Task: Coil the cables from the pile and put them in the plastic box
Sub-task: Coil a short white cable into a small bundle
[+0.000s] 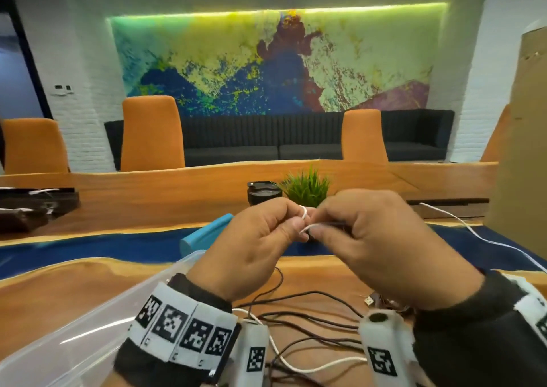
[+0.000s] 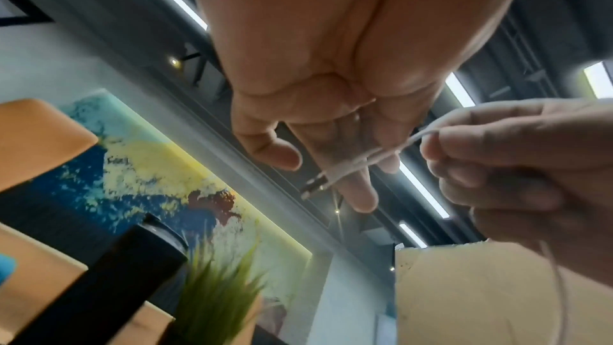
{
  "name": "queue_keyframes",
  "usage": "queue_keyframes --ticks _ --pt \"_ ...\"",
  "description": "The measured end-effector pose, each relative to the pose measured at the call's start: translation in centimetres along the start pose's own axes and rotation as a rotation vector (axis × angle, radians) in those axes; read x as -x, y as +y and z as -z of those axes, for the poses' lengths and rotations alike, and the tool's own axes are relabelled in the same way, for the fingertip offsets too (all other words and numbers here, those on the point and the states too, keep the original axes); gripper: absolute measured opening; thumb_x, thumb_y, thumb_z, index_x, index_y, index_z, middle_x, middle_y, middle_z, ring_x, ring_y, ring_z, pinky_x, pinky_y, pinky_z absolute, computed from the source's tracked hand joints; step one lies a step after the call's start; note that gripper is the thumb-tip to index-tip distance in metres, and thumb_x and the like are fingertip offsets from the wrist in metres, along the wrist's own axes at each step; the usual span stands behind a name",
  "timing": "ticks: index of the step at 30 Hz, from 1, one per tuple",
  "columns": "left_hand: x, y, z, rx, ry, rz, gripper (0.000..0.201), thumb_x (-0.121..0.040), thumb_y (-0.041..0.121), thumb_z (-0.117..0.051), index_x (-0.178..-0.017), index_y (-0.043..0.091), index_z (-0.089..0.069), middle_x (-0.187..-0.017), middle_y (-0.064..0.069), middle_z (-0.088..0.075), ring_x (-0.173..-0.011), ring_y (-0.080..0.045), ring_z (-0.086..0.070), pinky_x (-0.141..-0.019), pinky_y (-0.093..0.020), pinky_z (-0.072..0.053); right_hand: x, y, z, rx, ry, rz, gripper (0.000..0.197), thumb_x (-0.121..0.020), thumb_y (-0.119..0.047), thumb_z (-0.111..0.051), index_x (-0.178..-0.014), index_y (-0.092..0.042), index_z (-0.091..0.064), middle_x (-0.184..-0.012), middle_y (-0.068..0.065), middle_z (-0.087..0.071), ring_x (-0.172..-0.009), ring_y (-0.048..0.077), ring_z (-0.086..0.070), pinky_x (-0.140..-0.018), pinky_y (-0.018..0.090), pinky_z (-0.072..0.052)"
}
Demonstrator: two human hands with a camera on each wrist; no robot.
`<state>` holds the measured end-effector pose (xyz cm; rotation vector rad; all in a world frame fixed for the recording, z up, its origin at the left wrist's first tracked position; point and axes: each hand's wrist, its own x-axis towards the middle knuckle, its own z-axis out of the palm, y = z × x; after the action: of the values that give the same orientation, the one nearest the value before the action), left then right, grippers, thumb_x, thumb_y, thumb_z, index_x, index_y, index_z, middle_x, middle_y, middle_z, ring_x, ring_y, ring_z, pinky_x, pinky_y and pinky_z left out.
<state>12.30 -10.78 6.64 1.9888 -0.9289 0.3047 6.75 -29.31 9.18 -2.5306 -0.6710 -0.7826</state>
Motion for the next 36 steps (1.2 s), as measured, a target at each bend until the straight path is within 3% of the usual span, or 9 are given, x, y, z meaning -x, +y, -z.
queue_keyframes --ticks 5,8,11,14,17,20,28,32,36 --pt "0.3 1.0 0.2 0.395 -0.141 0.113 0.021 -0.1 0.02 -0.051 -0.101 0.013 -0.071 -0.096 0.0 -0.073 -0.076 -0.01 -0.059 -0.065 -0.023 -0.045 -0.3 2.7 -0.9 -0.091 0.304 -0.107 0.015 -0.093 -0.029 -0.058 -0.092 -0.028 -0.073 -0.085 -0.012 -0.065 -0.084 0.005 -0.058 -0.074 0.03 -0.051" --pt "0.2 1.6 0.4 0.8 -0.048 0.172 0.027 -0.098 0.021 -0.05 -0.107 0.005 -0.069 -0.107 -0.011 -0.07 -0.085 -0.016 -0.064 -0.075 -0.032 -0.049 -0.2 2.0 -1.8 -0.064 -0.095 -0.243 0.021 -0.099 -0.033 -0.05 -0.1 -0.03 -0.07 -0.088 -0.01 -0.064 -0.084 0.008 -0.057 -0.079 0.04 -0.051" --pt "0.1 0.9 0.9 0.463 0.084 0.062 0.023 -0.099 0.019 -0.046 -0.109 0.01 -0.065 -0.123 0.006 -0.07 -0.114 -0.01 -0.065 -0.095 -0.034 -0.048 0.1 -0.4 -0.7 -0.094 -0.369 -0.116 0.02 -0.1 -0.037 -0.049 -0.097 -0.028 -0.066 -0.084 -0.009 -0.061 -0.08 0.009 -0.057 -0.074 0.034 -0.052" --pt "0.2 0.8 0.7 0.103 -0.03 0.003 0.019 -0.101 0.014 -0.049 -0.1 0.015 -0.068 -0.097 0.021 -0.071 -0.094 0.007 -0.062 -0.081 -0.016 -0.047 0.2 -1.2 0.9 -0.071 -0.169 0.005 0.019 -0.097 -0.038 -0.05 -0.089 -0.029 -0.065 -0.08 -0.012 -0.059 -0.081 0.006 -0.055 -0.07 0.027 -0.047" --pt "0.2 0.8 0.1 0.278 -0.119 0.107 0.02 -0.103 0.015 -0.048 -0.1 0.011 -0.068 -0.095 0.008 -0.074 -0.078 -0.006 -0.058 -0.072 -0.025 -0.048 0.0 0.7 1.0 -0.085 0.181 -0.006 0.016 -0.095 -0.03 -0.053 -0.092 -0.032 -0.069 -0.082 -0.018 -0.062 -0.084 0.002 -0.058 -0.068 0.017 -0.046" --pt "0.4 1.0 -0.1 0.472 -0.217 0.18 0.025 -0.099 0.025 -0.049 -0.101 0.016 -0.072 -0.1 -0.004 -0.071 -0.075 -0.009 -0.053 -0.067 -0.026 -0.042 -0.3 2.9 -0.6 -0.111 0.354 -0.159 0.016 -0.096 -0.024 -0.057 -0.096 -0.03 -0.072 -0.09 -0.015 -0.067 -0.089 0.004 -0.06 -0.077 0.026 -0.05" --pt "-0.1 0.8 0.8 1.249 0.042 0.224 0.026 -0.098 0.015 -0.047 -0.086 0.01 -0.069 -0.087 -0.009 -0.062 -0.066 -0.011 -0.055 -0.076 -0.034 -0.053 -0.2 3.8 -2.2 -0.044 -0.053 -0.414 0.019 -0.099 -0.033 -0.051 -0.098 -0.035 -0.07 -0.091 -0.01 -0.067 -0.086 0.009 -0.059 -0.08 0.04 -0.054" --pt "-0.4 0.4 0.7 1.164 0.211 0.258 0.033 -0.096 0.019 -0.045 -0.078 0.014 -0.071 -0.084 -0.006 -0.064 -0.076 -0.016 -0.059 -0.08 -0.039 -0.046 -0.3 3.2 -1.6 -0.146 0.059 -0.411 0.015 -0.094 -0.03 -0.062 -0.091 -0.033 -0.076 -0.083 -0.009 -0.067 -0.079 0.008 -0.061 -0.073 0.034 -0.055" --pt "-0.4 0.1 0.4 0.944 0.196 0.267 0.028 -0.096 0.026 -0.048 -0.081 0.017 -0.071 -0.081 -0.006 -0.06 -0.073 -0.017 -0.052 -0.067 -0.032 -0.039 -0.6 2.4 -1.4 -0.821 0.269 -0.499 0.013 -0.088 -0.009 -0.069 -0.084 -0.017 -0.078 -0.072 0.003 -0.072 -0.064 0.01 -0.065 -0.061 0.025 -0.056"
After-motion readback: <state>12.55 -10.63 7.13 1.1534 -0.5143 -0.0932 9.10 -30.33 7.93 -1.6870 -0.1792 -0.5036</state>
